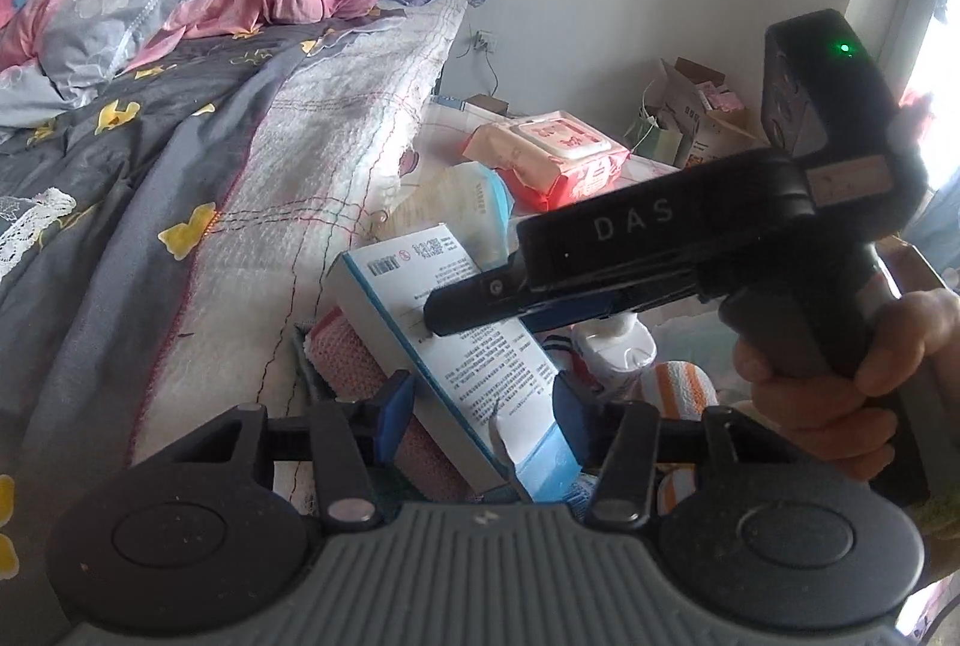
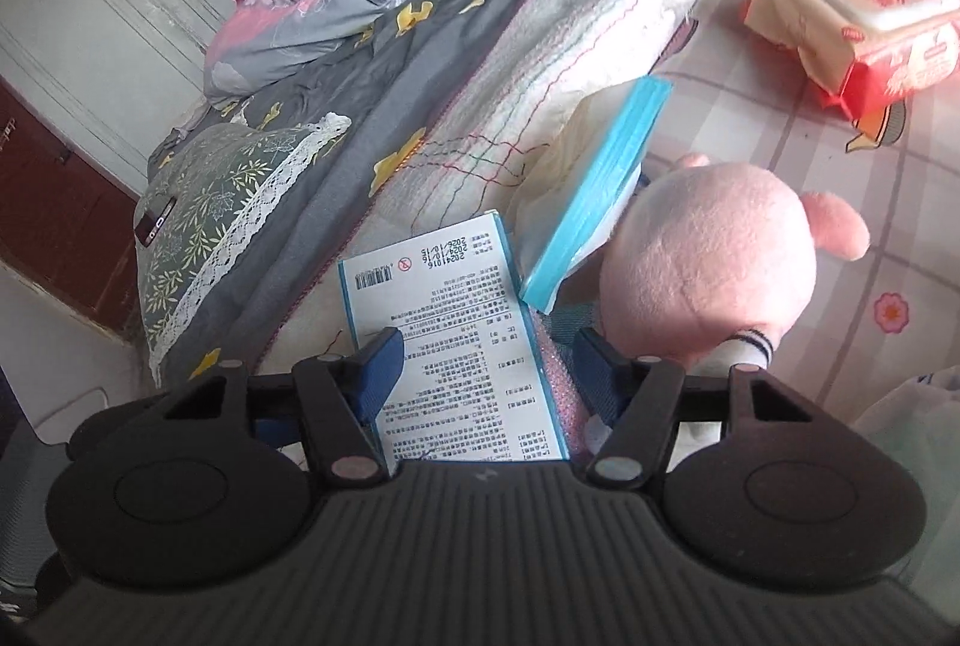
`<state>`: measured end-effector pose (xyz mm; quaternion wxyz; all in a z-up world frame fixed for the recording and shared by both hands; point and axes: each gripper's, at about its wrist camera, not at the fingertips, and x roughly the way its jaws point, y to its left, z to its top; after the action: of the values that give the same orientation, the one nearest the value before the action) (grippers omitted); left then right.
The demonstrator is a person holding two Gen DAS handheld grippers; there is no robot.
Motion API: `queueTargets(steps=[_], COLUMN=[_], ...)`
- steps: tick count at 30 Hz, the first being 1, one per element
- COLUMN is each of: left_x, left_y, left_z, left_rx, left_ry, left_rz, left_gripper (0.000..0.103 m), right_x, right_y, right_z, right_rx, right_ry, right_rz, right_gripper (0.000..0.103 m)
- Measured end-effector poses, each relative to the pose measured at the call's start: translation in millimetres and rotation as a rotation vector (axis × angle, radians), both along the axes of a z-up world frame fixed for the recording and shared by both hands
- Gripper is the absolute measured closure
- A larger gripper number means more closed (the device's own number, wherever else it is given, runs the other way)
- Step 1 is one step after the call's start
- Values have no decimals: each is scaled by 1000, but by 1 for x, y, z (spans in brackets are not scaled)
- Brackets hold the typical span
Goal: Organize soft objects
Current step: 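Grasp the white-and-blue medicine box with the right gripper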
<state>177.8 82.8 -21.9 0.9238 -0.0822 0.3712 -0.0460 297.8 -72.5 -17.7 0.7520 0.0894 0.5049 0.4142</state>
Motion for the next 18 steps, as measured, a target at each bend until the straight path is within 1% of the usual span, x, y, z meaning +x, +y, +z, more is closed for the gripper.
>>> queueTargets(steps=[3,5,7,11,13,15,18], left_x=[5,7,8,10,8,5,-1], left_y=[0,1,1,-2,-2,-4,-7], left_z=[-4,-5,-5,-6,-4,2,13], left_rx=[1,9,10,37,36,56,76], left_ry=[18,24,27,34,25,5,-17], left_rz=[10,19,24,41,51,59,63], left_gripper=[50,50,50,50,50,50,50], right_x=[11,13,12,7,4,3,0], right_y=[1,2,4,8,10,9,1], right_z=[-6,-7,-7,-8,-6,-4,-2], right_rx=[49,57,47,19,6,10,35], right_ry=[38,52,46,24,18,30,73], right_rz=[4,9,15,23,14,-1,-27], right_gripper=[40,39,39,38,38,42,48])
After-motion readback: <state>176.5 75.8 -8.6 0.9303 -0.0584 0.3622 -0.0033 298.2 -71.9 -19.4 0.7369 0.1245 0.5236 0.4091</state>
